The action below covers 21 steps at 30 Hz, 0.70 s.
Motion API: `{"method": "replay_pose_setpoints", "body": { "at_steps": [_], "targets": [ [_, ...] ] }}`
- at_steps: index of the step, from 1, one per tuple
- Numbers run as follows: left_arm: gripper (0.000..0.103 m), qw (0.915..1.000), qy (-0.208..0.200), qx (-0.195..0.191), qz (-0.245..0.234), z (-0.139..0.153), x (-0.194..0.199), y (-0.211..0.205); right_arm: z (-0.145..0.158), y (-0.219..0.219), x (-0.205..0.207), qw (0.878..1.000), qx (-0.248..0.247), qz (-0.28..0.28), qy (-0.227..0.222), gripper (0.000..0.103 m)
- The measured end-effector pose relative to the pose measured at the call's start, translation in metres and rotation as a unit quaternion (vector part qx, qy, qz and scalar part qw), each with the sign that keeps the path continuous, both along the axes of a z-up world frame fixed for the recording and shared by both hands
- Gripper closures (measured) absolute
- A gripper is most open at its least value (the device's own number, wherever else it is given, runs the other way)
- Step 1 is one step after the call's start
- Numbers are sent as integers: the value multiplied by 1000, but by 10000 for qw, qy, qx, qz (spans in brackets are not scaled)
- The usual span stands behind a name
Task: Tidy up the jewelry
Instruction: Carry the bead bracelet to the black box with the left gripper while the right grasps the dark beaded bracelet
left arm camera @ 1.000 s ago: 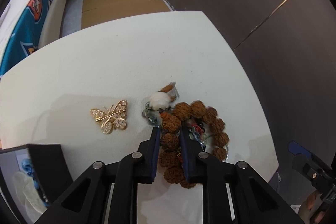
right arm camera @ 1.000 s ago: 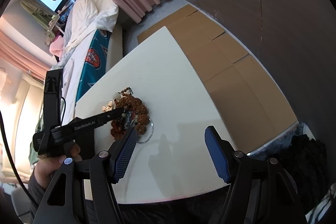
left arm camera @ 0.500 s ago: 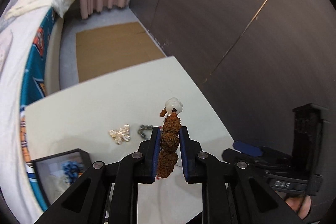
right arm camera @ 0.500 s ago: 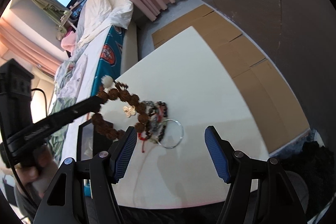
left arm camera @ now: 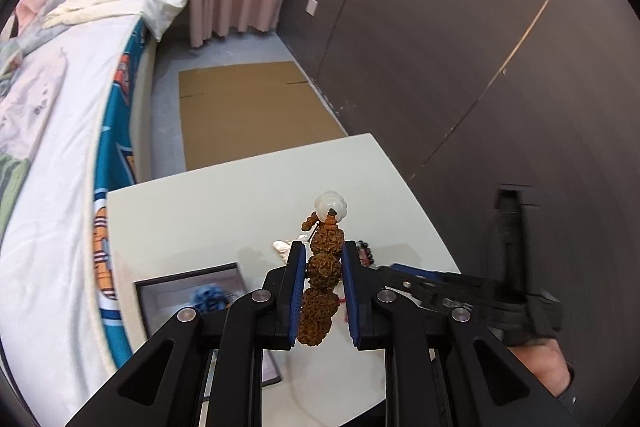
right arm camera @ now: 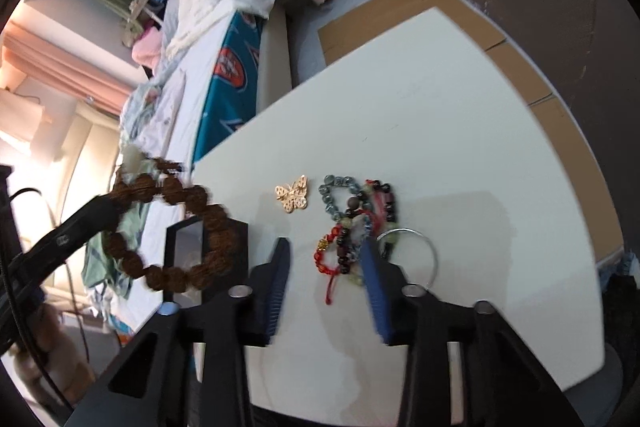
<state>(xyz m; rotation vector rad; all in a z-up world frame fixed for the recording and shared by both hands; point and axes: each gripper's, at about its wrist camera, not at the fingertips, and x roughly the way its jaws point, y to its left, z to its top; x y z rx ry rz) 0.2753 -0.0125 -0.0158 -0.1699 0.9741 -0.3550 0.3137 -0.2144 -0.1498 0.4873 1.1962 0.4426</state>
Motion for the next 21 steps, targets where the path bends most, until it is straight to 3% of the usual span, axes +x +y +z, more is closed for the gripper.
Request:
{"method": "replay_pose_setpoints", "body": {
  "at_steps": [12, 14, 16, 21],
  "targets": [
    [84, 9993, -218, -28, 303, 20, -29, 42, -34, 26, 25, 9984, -351, -69, 430, 81],
    [84, 9992, -230, -17, 324, 21, -33, 44, -36, 27, 28, 9983, -385, -77, 429, 89],
    [84, 9991, -246, -12, 342, 22, -36, 45, -36, 27, 28, 9985, -389, -98, 386, 93],
    [84, 9992, -209, -38, 352, 18, -38, 47, -18, 19, 18, 9992, -304, -208, 137, 93]
  ]
}}
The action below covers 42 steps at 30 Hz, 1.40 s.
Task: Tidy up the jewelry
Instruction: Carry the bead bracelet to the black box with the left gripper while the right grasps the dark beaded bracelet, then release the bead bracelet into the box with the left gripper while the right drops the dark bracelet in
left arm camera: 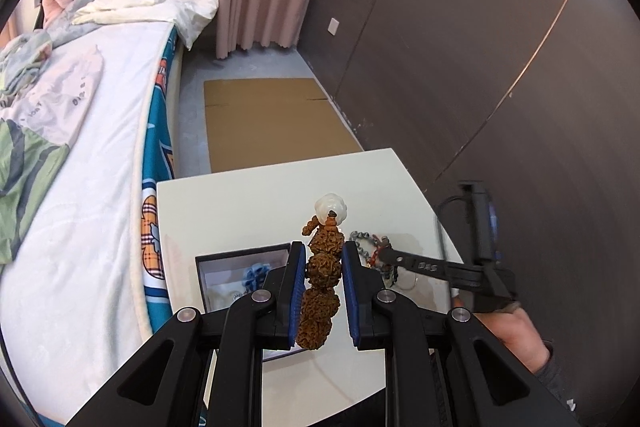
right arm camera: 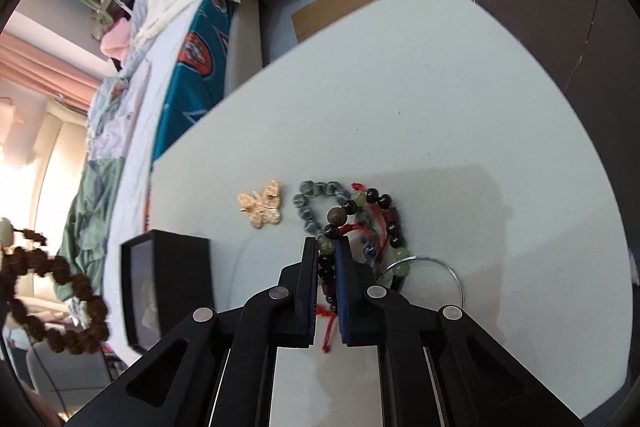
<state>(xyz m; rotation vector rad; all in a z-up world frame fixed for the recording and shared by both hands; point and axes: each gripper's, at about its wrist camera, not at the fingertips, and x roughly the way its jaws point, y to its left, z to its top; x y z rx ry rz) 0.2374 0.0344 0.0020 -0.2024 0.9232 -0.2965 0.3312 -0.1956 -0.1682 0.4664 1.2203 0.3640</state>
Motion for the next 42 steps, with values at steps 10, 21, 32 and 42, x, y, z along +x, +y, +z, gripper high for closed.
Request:
{"method": "replay_pose_setpoints", "body": {
  "at_steps": [10, 21, 32, 42],
  "targets": [
    [84, 9996, 187, -105, 186, -29, 1, 12, 60, -11, -34, 9973, 239, 42, -690, 93],
    [64, 9977, 637, -21, 232, -78, 20, 27, 104, 18, -64, 9921, 290, 420, -1147, 93],
    [59, 9975, 352, -255, 564, -58, 1, 69, 114, 72, -64, 9869, 412, 973, -1218, 93],
    [34, 9966, 80, -214, 789, -42, -17, 94, 112, 121, -57, 9833, 260, 1338, -1208, 93]
  ]
}}
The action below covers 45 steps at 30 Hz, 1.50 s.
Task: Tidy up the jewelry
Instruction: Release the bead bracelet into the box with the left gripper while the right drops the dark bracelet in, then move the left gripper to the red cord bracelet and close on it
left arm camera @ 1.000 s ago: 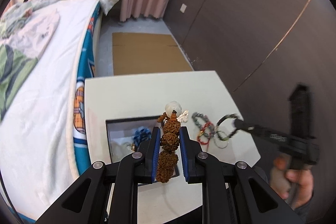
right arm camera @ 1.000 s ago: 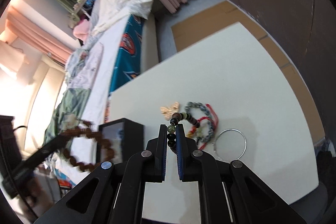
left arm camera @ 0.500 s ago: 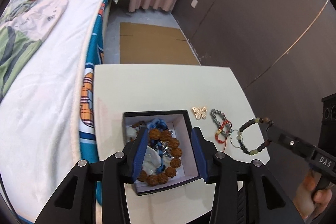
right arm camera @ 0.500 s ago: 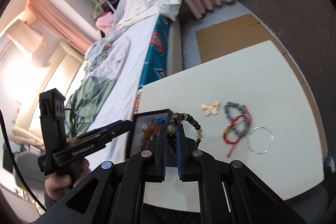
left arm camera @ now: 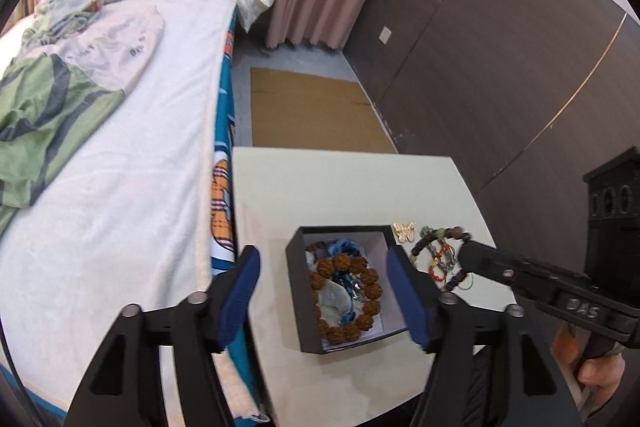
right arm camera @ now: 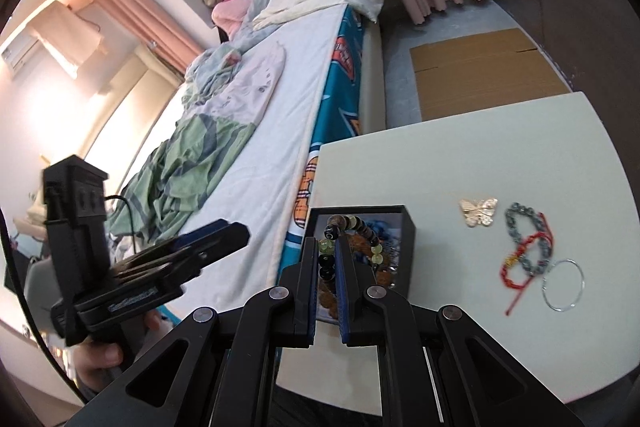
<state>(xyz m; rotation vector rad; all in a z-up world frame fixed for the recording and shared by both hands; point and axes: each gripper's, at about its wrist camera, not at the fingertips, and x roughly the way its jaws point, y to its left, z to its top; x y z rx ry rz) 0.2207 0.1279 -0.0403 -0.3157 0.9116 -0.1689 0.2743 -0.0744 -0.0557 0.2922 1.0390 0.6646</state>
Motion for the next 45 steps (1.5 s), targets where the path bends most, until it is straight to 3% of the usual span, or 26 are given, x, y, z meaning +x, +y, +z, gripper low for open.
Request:
{"method": "replay_pose_setpoints", "body": {
  "at_steps": [4, 5, 6, 7, 10, 17, 19, 21, 34, 38, 45],
  "targets": [
    [34, 10000, -37, -32, 52, 3, -3, 8, -12, 16, 7, 9990, -438, 13, -43, 93],
    [34, 10000, -37, -34, 71, 3, -4, 9, -18, 19, 10, 9980, -635, -3, 0, 91],
    [34, 9999, -41, -39, 85, 4, -5, 11, -24, 22, 11, 9968, -787, -8, 100, 82],
    [34, 9999, -47, -44, 93, 4, -6, 12, -30, 21, 12, 9968, -767, -3, 238, 72],
    [34, 9999, -57, -19, 95, 5, -8, 13, -31, 11, 6, 9981, -548, -50, 285, 63],
    [34, 10000, -67, -36, -27, 6, -7, -4, -15, -28, -8, 9981, -452, -387, 173, 59],
    [34, 9999, -100, -47, -119, 10, -8, -14, -7, -41, -11, 9975, -461, -529, 103, 43],
    [34, 9997, -139, -27, -214, 14, -9, -25, 1, -57, -16, 9963, -488, -707, 13, 35],
    [34, 9965, -262, 265, -750, 37, -11, -96, 39, -131, -24, 9884, -571, -1400, -103, 32],
    [34, 9960, -122, 259, -844, 31, -2, -113, 25, -153, -21, 9863, -430, -1592, -4, 32],
    [37, 9920, 179, 586, -1102, 12, 19, -152, -15, -184, -15, 9832, -10, -1817, 191, 32]
  ]
}}
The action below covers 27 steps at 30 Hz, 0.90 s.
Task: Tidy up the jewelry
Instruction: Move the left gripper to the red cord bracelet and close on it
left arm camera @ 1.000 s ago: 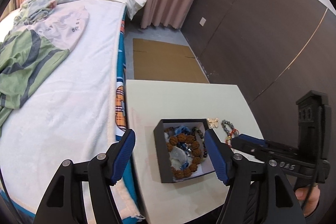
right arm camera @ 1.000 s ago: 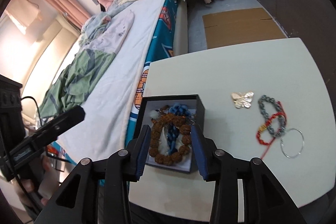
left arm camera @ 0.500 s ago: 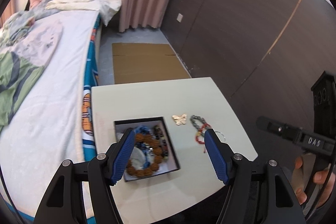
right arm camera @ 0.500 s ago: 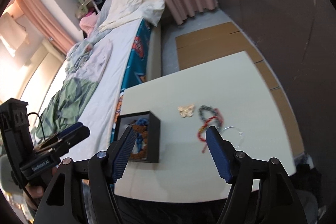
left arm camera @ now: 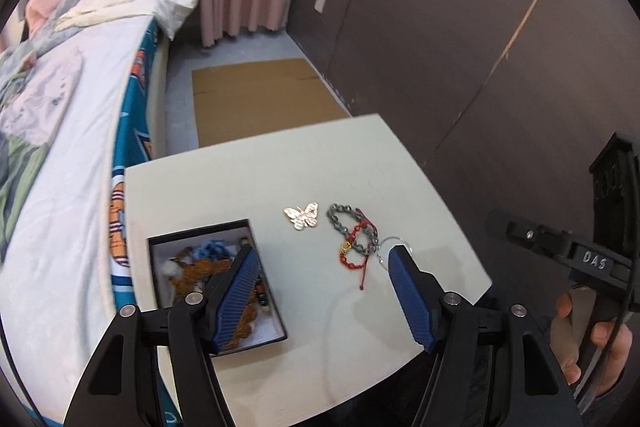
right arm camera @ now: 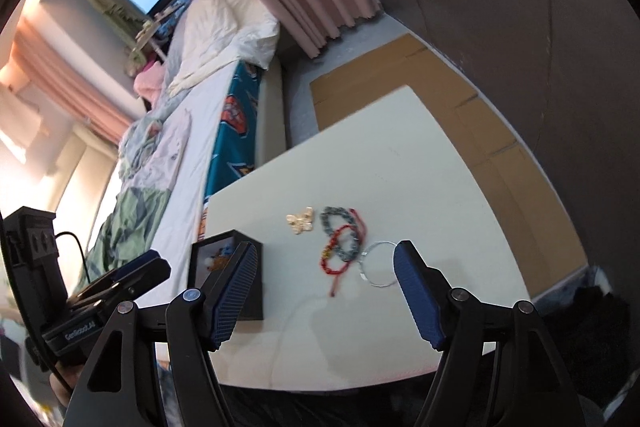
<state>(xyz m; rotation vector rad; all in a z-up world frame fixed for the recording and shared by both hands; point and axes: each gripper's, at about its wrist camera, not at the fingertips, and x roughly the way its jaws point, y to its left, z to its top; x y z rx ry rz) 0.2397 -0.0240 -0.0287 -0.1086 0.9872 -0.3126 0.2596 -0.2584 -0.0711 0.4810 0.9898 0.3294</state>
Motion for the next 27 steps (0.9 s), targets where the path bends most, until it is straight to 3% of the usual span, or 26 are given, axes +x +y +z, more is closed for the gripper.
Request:
{"method": "replay_pose_setpoints", "body": {
  "at_steps": [4, 10, 14, 27],
  "targets": [
    [49, 9993, 241, 217, -203, -17, 15, -24, -8, -10, 4, 9999, 29, -89, -47, 32],
    [52, 9964, 525, 503, -434, -40, 36, -57, -25, -23, 12, 9996, 161, -220, 15, 32],
    [61, 9932, 790, 669, -537, -60, 51, -74, -43, -31, 22, 9996, 107, -228, 107, 32],
    [62, 9842, 1189, 1164, -610, -104, 89, -107, -87, -60, 40, 9963, 443, -258, 695, 32]
  ]
}}
